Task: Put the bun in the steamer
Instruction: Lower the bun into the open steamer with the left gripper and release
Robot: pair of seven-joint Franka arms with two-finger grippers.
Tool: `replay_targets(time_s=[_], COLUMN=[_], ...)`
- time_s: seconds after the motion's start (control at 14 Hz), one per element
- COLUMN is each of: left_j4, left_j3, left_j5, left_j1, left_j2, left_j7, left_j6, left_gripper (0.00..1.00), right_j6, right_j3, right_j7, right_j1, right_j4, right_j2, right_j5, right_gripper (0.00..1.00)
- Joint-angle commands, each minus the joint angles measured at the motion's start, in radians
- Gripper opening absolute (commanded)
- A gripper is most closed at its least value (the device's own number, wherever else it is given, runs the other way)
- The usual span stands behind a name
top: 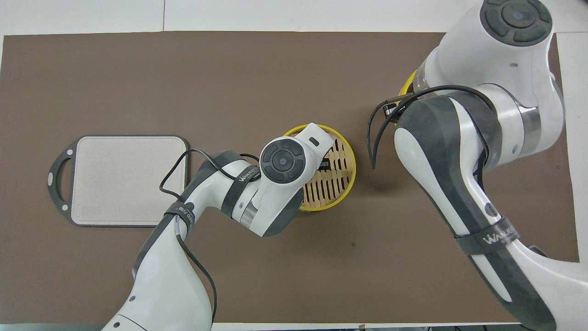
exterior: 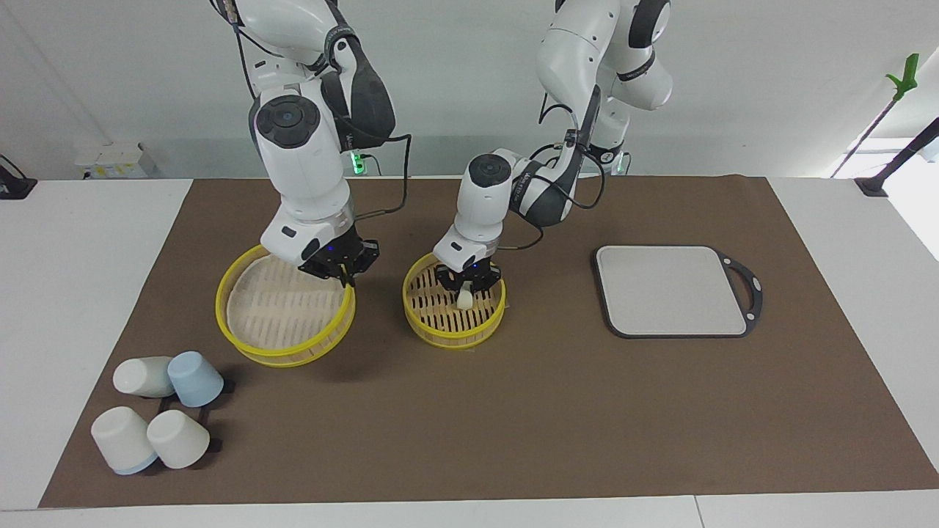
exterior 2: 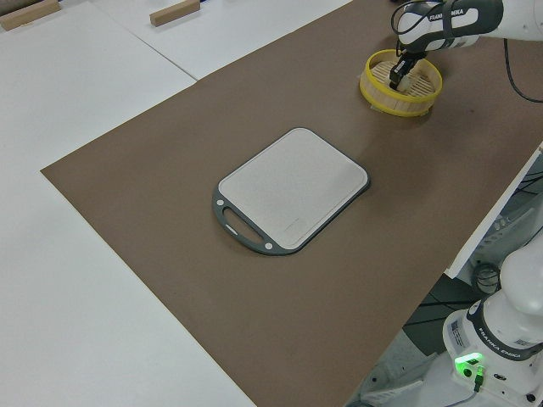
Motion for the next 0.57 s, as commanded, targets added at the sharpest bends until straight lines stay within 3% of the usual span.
replay_targets(time_s=[0.0,0.07,0.14,0.29,0.5], left_j4=[0.002,0.002,0.002,0.002,-0.004], left_j3=[0.019,0.019,0.019,0.019,0.02], left_j5=[0.009,0.011,0.011,0.011,0.009], left_j1=[-0.024,-0.024,-0.024,-0.015,0.055], left_j2=[0.008,0.008,0.007,-0.019,-0.142], left_j7=[-0.042,-0.05,-0.05,-0.044,-0.024], left_j6=[0.011,0.004,-0.004,-0.063,-0.203], left_gripper=[0.78,0.95,1.0,1.0,1.0], right_j6=[0.038,0.038,0.038,0.035,0.039], right_j3=[0.012,0.012,0.012,0.012,0.016], right_j7=[-0.02,-0.019,-0.014,0.009,0.075], right_j1=[-0.017,-0.016,-0.014,-0.004,0.015], right_j4=[-0.065,-0.065,-0.065,-0.069,-0.071], right_j2=[-0.046,-0.046,-0.046,-0.051,-0.054], right_j5=[0.012,0.012,0.012,0.012,0.012], right_gripper=[0.0,0.0,0.0,0.0,0.0])
